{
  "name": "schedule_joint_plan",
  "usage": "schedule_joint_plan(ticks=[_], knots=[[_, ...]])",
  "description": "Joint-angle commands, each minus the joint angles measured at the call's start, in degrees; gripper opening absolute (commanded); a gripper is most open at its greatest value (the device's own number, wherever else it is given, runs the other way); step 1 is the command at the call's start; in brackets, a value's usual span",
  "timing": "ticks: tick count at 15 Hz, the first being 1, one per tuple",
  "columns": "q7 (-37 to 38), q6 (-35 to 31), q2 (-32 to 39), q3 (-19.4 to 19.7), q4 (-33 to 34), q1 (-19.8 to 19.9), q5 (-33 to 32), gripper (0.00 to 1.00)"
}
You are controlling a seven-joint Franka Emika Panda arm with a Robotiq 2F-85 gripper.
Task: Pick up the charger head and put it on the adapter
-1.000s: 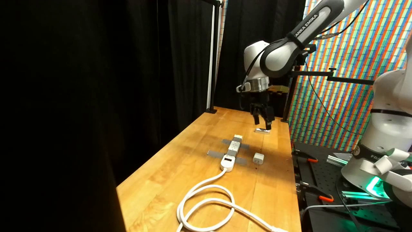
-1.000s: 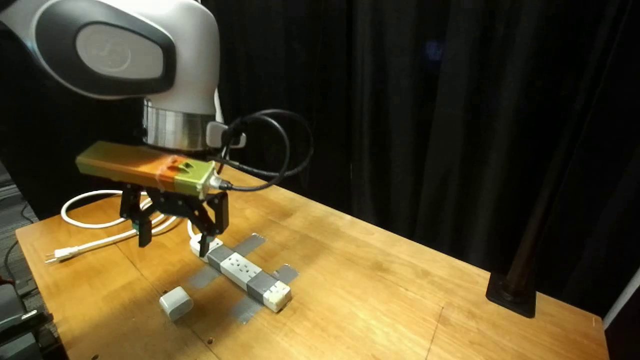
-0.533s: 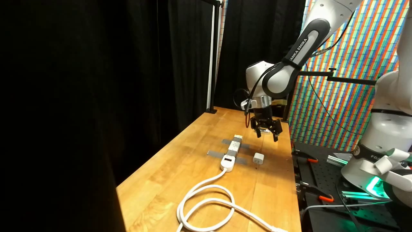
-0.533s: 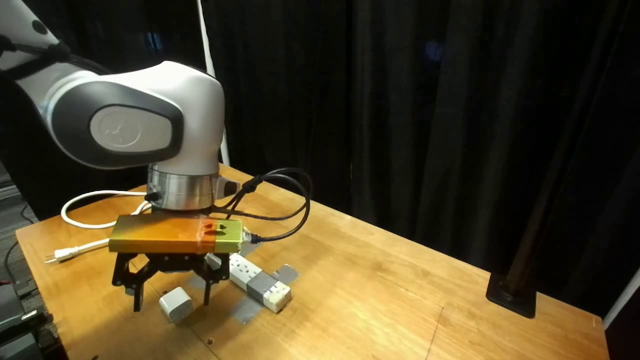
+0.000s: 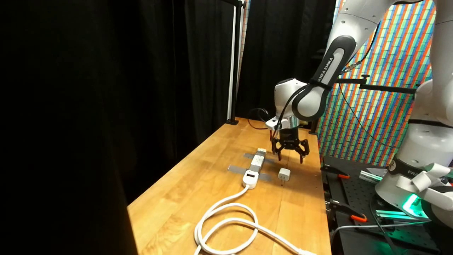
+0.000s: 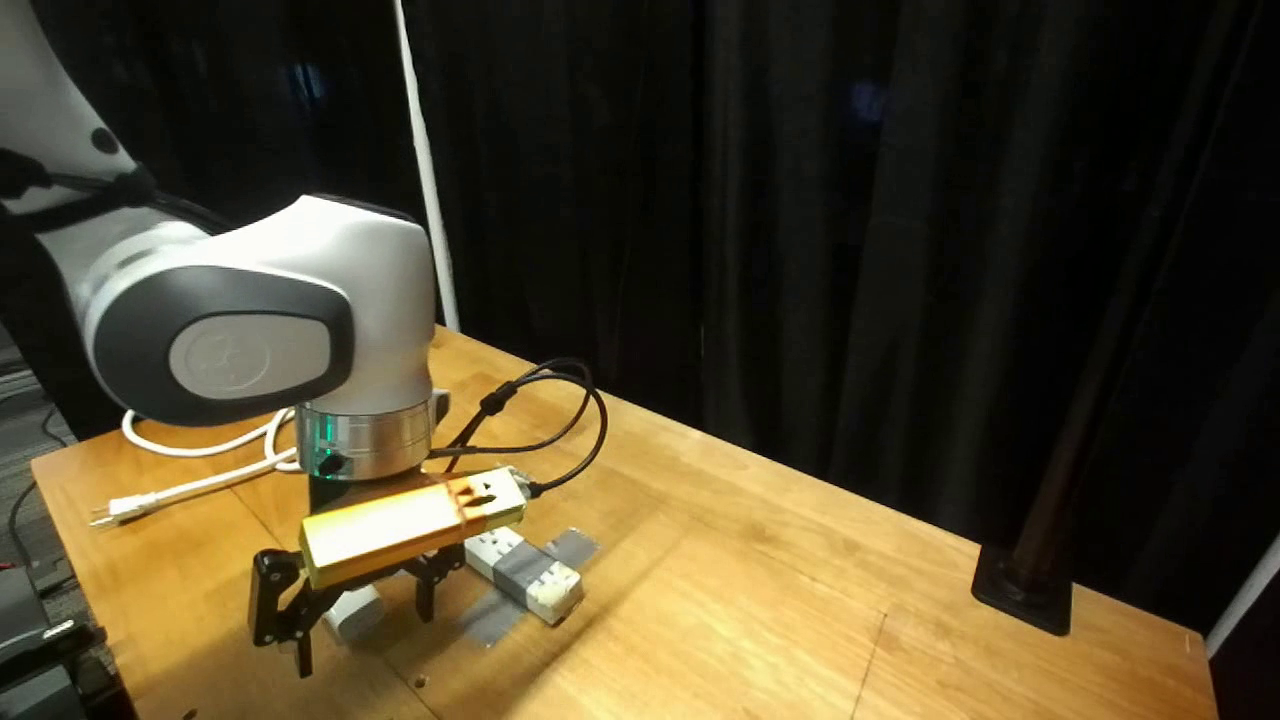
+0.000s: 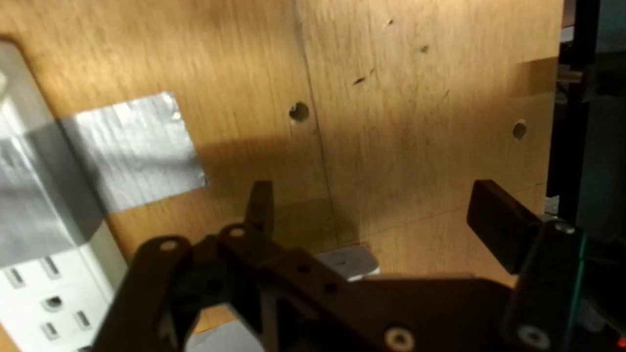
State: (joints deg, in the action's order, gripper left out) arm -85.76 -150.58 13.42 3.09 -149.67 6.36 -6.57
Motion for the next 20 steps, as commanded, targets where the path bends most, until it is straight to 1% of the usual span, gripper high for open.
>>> schedule_joint_plan(ticks=[1, 6, 8, 9, 10, 11, 12, 15, 17, 20], knots=[[-5.6, -4.2, 3.2, -2.9, 0.8, 0.2, -3.0, 1.00], [-12.0, -7.5, 5.5, -5.6, 1.5, 0.0, -8.8, 1.00], [-15.4, -7.9, 6.0, -7.0, 1.7, 0.7, -8.7, 1.00], [-17.8, -7.9, 6.3, -8.1, 1.8, 1.5, -7.4, 1.00], [-19.6, -7.8, 6.7, -8.7, 2.0, 1.9, -6.7, 0.75], [-20.1, -7.7, 6.9, -8.8, 2.1, 1.8, -6.6, 0.74], [-21.4, -7.6, 7.1, -9.2, 2.3, 2.2, -6.2, 0.68], [-23.6, -6.6, 7.3, -9.9, 3.2, 2.8, -5.0, 0.42], [-23.7, -5.7, 7.2, -9.6, 3.6, 2.4, -4.5, 0.27], [-20.7, -3.1, 6.7, -7.9, 4.1, 1.2, -4.5, 0.23]])
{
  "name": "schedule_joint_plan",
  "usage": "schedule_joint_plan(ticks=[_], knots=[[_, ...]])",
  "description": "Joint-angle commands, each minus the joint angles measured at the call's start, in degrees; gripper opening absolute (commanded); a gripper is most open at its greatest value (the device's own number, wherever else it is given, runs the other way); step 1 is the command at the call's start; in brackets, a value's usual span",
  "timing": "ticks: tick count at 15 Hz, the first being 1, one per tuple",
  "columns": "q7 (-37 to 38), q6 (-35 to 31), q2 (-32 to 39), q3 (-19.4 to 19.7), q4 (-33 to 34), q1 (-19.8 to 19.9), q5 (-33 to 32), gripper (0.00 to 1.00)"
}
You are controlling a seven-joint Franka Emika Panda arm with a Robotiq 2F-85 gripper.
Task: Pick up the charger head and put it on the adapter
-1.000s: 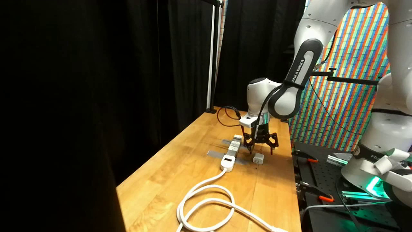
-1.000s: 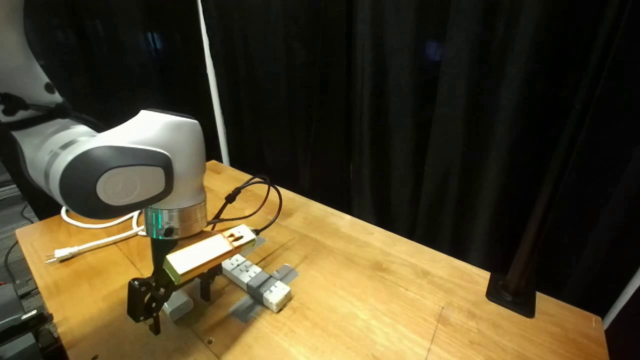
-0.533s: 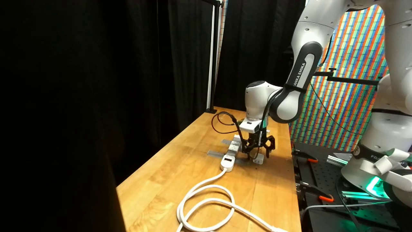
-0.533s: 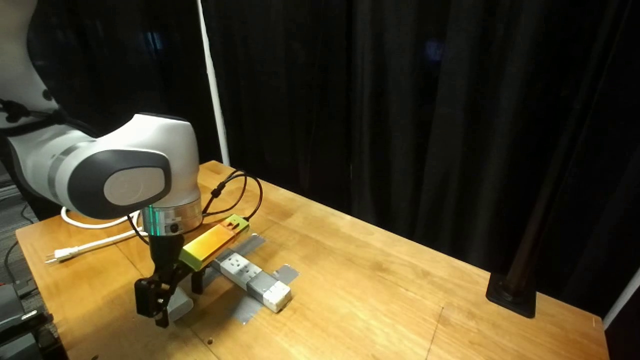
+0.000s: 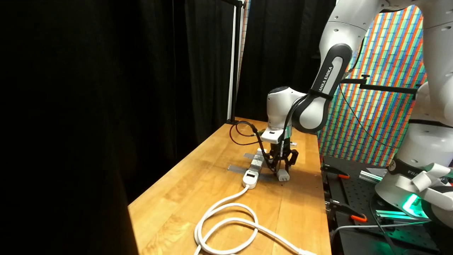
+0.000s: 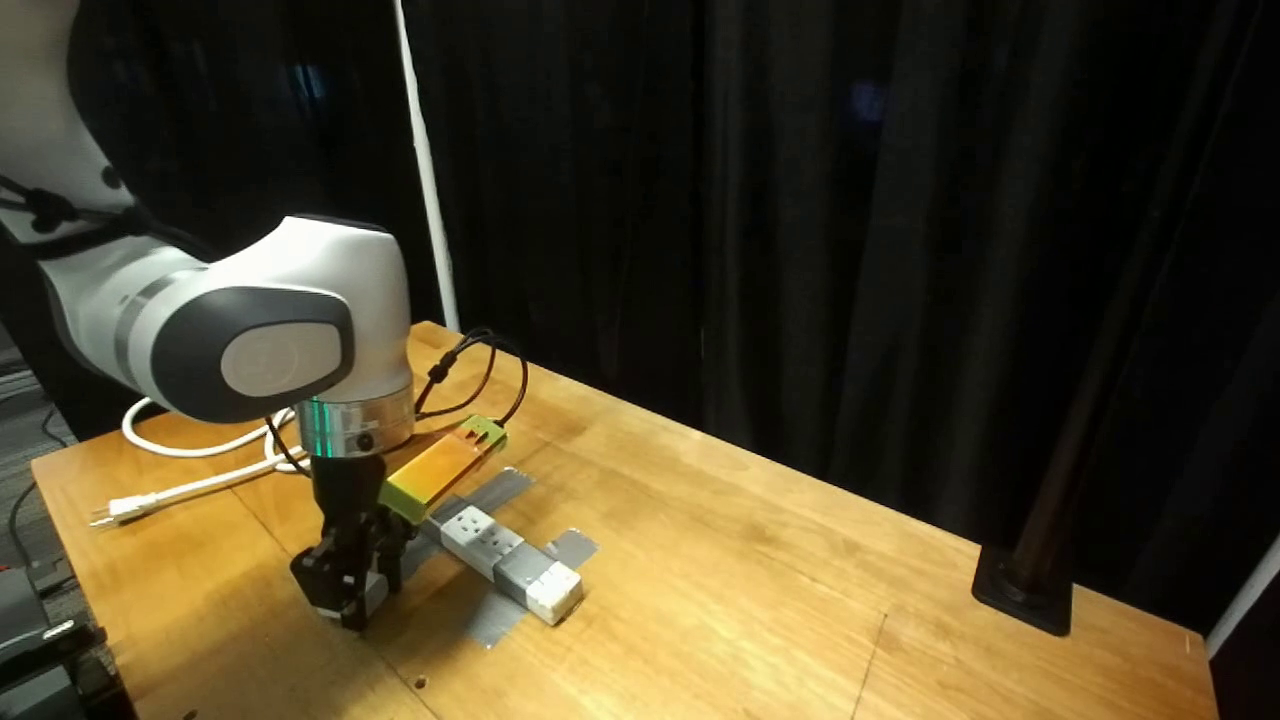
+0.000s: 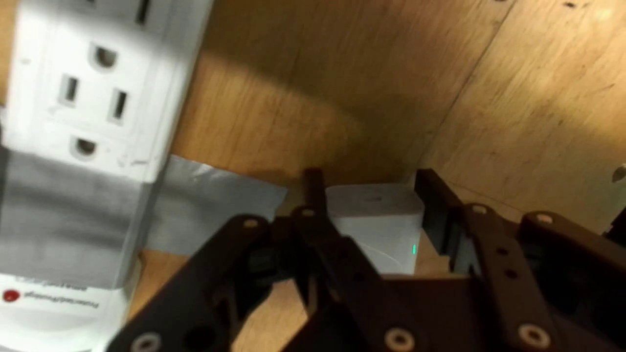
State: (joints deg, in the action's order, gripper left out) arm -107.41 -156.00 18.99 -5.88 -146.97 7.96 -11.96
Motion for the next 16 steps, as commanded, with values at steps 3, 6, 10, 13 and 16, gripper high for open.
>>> schedule_joint_plan(ticks=[3, 6, 10, 13, 16], knots=[[8.5, 3.1, -0.1, 5.3, 1.6, -2.6, -2.4, 0.23], [20.1, 3.1, -0.9, 11.9, 3.2, -5.7, -10.3, 0.23], [35.3, 6.3, -0.5, 17.9, 7.8, -7.5, -20.8, 0.23], [46.3, 10.5, 0.3, 19.6, 12.0, -7.6, -28.0, 0.23], [57.3, 15.8, 2.1, 19.1, 16.8, -7.1, -34.3, 0.23]])
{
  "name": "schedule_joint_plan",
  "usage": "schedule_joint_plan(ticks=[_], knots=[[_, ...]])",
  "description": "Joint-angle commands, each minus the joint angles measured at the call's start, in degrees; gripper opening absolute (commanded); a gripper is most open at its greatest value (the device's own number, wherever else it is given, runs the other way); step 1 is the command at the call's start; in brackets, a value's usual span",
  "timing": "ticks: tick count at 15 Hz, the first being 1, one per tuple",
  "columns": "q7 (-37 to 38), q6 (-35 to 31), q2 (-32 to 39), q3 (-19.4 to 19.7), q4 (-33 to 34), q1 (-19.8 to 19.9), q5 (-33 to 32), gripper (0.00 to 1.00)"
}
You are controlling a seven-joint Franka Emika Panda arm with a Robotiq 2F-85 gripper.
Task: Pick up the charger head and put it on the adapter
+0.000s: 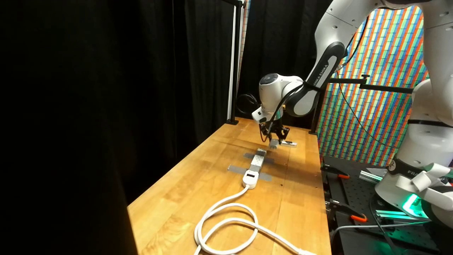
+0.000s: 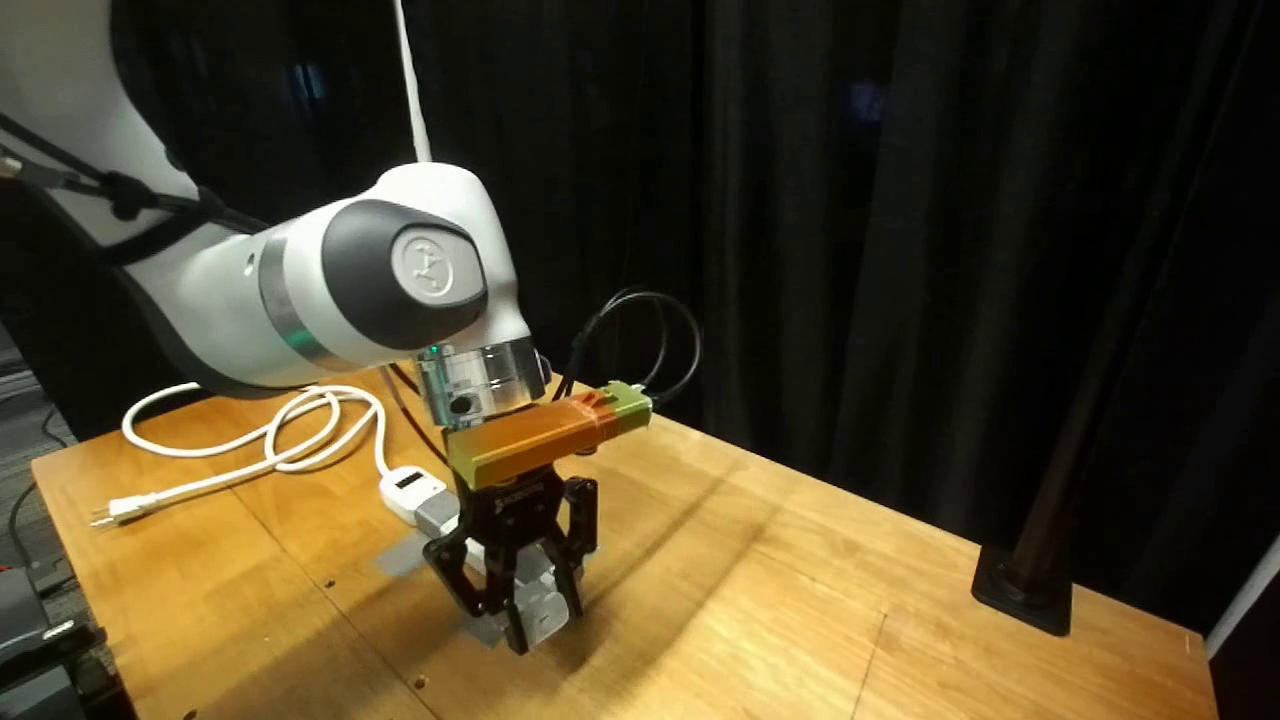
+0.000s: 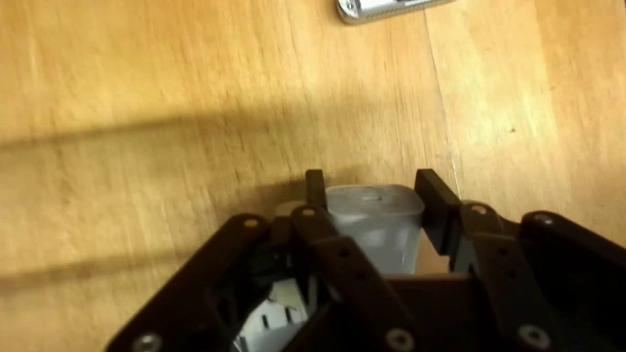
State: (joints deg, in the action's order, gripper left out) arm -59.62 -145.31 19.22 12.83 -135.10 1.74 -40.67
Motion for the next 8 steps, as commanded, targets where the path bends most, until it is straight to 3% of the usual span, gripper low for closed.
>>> schedule_joint_plan(ticks=[1, 5, 8], knots=[[13.0, 7.6, 2.9, 0.0, 6.6, -1.0, -8.1, 0.23], [25.2, 17.6, 7.6, -2.4, 12.8, -0.9, -15.0, 0.23], [29.7, 21.9, 11.7, -5.3, 16.5, 0.1, -14.9, 0.23]])
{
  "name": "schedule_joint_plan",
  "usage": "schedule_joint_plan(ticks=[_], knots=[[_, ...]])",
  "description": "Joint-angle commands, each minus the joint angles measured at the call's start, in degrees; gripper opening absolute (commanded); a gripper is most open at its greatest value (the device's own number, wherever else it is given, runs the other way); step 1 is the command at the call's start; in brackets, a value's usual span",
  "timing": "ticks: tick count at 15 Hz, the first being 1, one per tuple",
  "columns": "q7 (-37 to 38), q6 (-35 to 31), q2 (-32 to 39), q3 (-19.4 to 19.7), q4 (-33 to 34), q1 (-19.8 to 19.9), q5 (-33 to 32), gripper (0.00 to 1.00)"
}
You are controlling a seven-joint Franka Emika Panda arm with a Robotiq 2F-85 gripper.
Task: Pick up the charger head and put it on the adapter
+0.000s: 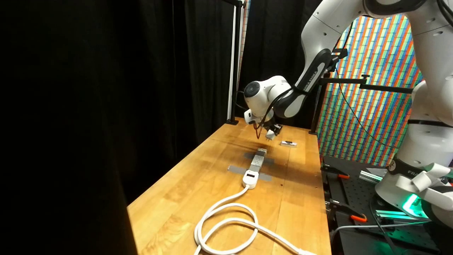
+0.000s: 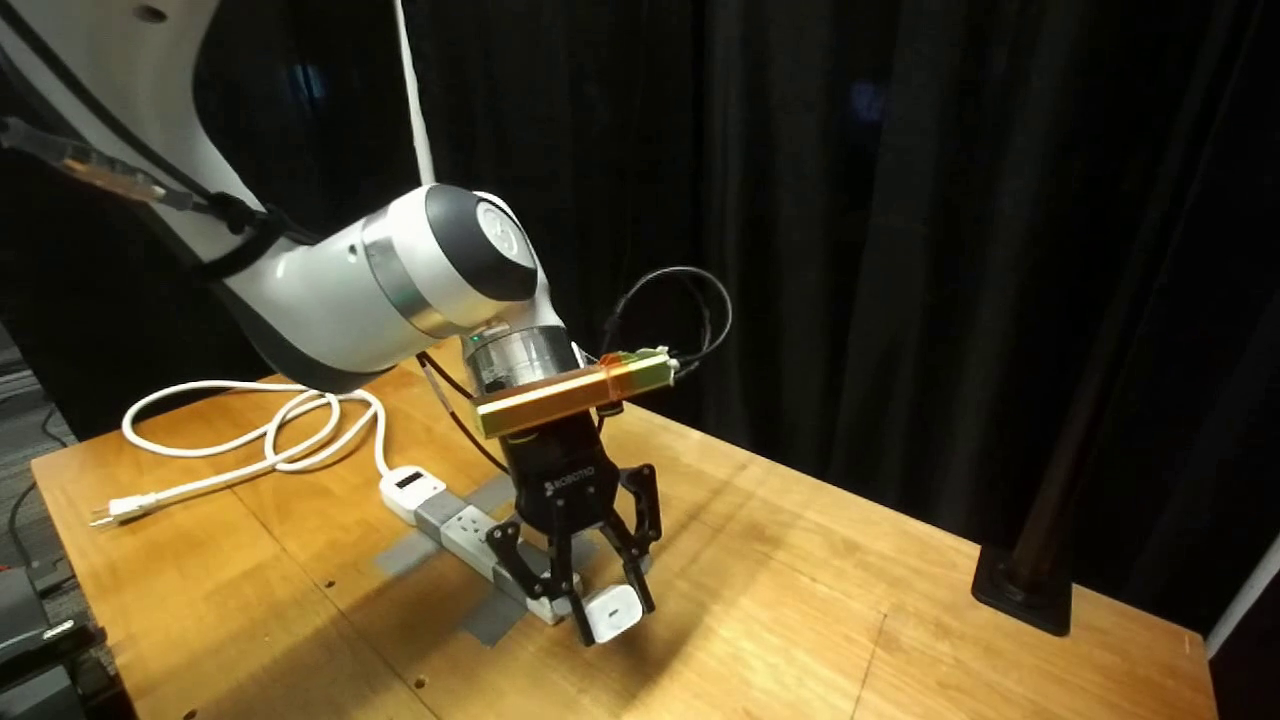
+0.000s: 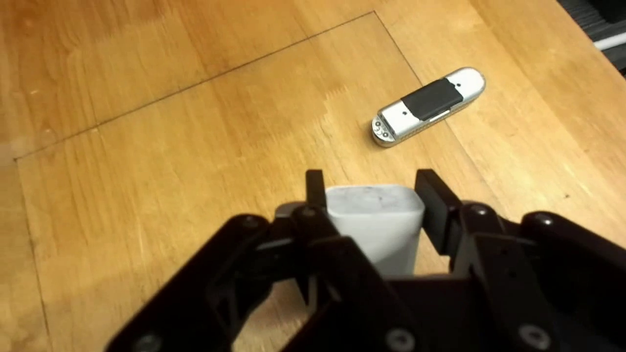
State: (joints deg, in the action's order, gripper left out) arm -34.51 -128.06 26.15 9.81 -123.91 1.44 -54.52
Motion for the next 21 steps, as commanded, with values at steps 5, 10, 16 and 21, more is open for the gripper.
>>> schedule_joint_plan(ticks=[5, 10, 16, 21], knots=[[7.0, 7.0, 10.0, -5.5, 9.5, 1.3, 0.0, 0.23], [6.8, 8.6, 11.7, -7.0, 11.3, 1.4, 0.3, 0.23], [6.3, 9.7, 10.7, -9.4, 9.7, 0.8, 0.5, 0.23], [7.0, 11.7, 9.5, -10.2, 8.2, -0.5, -0.8, 0.23]])
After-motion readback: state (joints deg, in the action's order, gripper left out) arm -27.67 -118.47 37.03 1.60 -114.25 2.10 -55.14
